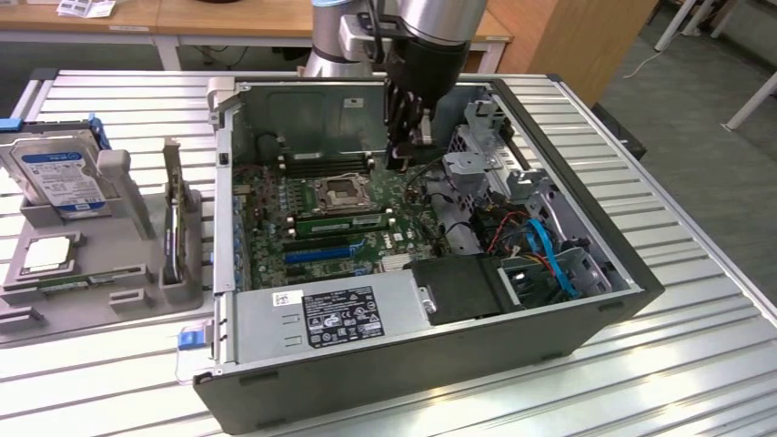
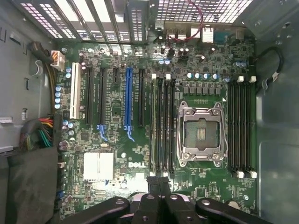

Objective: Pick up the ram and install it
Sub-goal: 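Press down the ram until it locks into place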

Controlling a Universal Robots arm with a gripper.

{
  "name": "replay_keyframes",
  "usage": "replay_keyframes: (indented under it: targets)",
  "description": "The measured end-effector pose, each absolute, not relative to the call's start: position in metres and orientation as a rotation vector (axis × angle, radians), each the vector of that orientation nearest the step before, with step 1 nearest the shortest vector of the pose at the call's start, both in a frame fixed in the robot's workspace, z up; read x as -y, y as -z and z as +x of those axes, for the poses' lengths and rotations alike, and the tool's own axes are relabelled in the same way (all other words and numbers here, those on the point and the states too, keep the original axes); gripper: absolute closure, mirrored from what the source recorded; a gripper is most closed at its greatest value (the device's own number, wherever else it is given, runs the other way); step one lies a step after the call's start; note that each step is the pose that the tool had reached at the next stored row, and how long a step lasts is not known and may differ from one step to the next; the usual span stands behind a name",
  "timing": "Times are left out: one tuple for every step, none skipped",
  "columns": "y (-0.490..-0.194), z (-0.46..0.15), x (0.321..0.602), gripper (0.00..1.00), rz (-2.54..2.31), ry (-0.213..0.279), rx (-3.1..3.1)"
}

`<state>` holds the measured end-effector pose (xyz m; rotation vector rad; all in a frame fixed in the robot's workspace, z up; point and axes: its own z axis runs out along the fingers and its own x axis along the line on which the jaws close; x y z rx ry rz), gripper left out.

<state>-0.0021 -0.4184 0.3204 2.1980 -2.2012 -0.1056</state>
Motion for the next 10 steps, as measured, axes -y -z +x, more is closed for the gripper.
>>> replay_keyframes:
  targets:
    - [-0.3194,-0.0021,0.4185,0.9,2.198,0.106,2.201]
    - [-0.3185,-0.0021,0.4186,0.9,2.198,0.106,2.201]
    - [-0.3176,-0.0021,0.4187,0.9,2.198,0.106,2.201]
    - [-0.3166,-0.0021,0.4188,0.9,2.198,0.106,2.201]
    - [-0.3156,-0.0021,0.4189,0.9,2.198,0.106,2.201]
    - [-0.3146,-0.0021,0.419,0.9,2.198,0.105,2.201]
    - [-0.3135,-0.0021,0.4191,0.9,2.198,0.106,2.201]
    - [-0.3124,-0.0021,0.4192,0.9,2.198,0.106,2.201]
    - [-0.3113,-0.0021,0.4193,0.9,2.198,0.106,2.201]
    - [-0.3103,-0.0021,0.4194,0.9,2.198,0.106,2.201]
